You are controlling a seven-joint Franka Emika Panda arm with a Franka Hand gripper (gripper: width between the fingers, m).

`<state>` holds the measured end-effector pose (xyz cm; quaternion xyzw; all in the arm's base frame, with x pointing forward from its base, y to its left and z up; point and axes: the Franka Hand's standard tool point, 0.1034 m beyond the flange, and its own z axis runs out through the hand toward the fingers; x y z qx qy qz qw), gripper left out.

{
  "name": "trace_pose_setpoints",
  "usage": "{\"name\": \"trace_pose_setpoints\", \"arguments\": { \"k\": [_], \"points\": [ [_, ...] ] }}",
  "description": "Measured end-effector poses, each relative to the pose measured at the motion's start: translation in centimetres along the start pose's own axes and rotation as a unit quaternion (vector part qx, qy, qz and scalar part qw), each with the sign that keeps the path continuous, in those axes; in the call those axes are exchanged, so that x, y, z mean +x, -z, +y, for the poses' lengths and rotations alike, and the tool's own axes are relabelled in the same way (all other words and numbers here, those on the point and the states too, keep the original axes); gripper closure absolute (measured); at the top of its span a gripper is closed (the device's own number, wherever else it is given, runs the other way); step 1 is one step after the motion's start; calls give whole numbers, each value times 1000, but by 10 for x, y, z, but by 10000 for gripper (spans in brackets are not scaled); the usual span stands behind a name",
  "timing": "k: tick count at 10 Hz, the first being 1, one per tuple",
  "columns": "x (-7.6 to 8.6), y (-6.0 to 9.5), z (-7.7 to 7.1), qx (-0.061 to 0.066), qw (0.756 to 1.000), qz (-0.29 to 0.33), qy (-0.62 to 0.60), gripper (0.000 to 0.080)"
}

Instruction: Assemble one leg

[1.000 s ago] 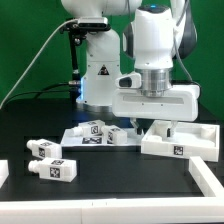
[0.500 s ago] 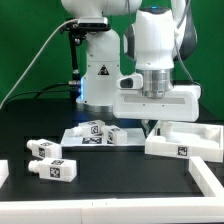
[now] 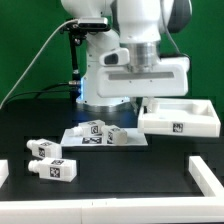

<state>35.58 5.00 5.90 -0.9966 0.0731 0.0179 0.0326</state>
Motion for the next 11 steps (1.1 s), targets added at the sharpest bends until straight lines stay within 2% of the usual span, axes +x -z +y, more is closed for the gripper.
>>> {"name": "trace_pose_setpoints", "arguments": {
  "k": [1,2,3,7,8,9,10,11],
  "points": [
    [-3,1,18,0,1000,-14,7,748],
    [2,3,34,-2,1000,4,11,748],
    [-3,-4,41,-7,1000,4,11,748],
    [13,3,28,0,1000,-3,14,748],
    [33,28,14,6,999,-20,41,748],
    [58,41,23,12,998,-7,57,748],
    [67,41,32,14,998,-23,52,748],
    [71,41,35,9,997,-36,64,748]
  ]
}}
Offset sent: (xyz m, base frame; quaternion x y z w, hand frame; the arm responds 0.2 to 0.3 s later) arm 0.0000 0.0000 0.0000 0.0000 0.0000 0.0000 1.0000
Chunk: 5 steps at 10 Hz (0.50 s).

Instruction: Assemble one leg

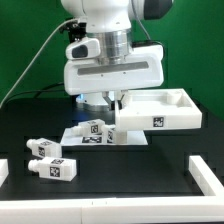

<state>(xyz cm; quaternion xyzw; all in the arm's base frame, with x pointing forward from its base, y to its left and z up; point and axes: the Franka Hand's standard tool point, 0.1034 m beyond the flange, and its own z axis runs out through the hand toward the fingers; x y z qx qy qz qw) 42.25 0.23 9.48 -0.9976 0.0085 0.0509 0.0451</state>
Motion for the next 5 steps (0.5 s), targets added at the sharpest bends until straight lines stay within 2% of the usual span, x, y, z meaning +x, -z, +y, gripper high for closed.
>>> {"name": "trace_pose_setpoints", "arguments": {
  "k": [1,5],
  "points": [
    [12,13,6,1,1000,3,3,748],
    [9,6,6,0,1000,2,1,748]
  ]
}}
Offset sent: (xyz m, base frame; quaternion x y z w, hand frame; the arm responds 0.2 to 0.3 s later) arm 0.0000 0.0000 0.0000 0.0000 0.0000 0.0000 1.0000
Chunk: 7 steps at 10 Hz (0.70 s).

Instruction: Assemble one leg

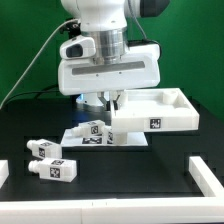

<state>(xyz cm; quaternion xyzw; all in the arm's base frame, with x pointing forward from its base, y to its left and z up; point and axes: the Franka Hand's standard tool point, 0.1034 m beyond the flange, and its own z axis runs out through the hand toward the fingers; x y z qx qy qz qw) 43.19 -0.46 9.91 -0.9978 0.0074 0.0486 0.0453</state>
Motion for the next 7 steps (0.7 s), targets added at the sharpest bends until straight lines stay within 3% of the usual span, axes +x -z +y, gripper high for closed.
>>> {"name": "trace_pose_setpoints", "arguments": {
  "k": [3,4,5,7],
  "points": [
    [35,-12,23,-7,1000,-20,-17,748],
    [48,-19,29,-14,999,-34,-32,748],
    [56,-25,34,-6,998,-46,-34,748],
    [55,-27,34,-6,998,-45,-34,748]
  ]
}}
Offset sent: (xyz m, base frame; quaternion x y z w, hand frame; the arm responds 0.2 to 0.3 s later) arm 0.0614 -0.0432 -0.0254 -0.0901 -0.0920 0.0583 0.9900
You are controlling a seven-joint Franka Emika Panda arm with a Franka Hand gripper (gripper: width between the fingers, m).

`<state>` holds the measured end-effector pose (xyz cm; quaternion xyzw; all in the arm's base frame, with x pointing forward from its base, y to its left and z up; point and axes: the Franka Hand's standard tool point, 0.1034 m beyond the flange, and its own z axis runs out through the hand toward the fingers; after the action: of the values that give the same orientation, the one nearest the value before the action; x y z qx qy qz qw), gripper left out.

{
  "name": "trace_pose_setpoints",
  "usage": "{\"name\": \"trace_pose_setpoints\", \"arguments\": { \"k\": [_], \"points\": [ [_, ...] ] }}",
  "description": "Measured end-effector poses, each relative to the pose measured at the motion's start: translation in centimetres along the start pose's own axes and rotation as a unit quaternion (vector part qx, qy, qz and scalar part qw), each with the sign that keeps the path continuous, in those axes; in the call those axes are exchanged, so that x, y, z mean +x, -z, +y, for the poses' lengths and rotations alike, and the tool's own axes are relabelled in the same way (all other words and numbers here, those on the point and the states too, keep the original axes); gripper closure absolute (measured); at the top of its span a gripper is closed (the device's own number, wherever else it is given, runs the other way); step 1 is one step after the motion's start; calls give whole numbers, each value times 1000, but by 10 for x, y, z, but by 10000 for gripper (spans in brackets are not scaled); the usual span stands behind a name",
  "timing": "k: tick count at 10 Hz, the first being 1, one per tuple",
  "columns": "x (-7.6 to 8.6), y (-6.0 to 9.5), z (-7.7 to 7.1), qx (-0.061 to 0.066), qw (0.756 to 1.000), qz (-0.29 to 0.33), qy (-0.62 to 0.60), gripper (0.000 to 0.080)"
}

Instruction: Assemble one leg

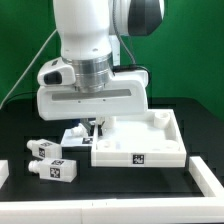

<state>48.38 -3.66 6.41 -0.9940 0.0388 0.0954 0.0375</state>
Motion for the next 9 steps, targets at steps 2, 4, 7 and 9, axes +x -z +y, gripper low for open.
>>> {"name": "trace_pose_setpoints", "arguments": {
  "k": [2,4,7,9],
  "points": [
    [0,-1,0,0,1000,-1,0,748],
    [9,-7,3,-2,1000,-3,0,748],
    [56,-14,4,-6,1000,6,15,748],
    [54,-15,4,-6,1000,4,15,748]
  ]
}}
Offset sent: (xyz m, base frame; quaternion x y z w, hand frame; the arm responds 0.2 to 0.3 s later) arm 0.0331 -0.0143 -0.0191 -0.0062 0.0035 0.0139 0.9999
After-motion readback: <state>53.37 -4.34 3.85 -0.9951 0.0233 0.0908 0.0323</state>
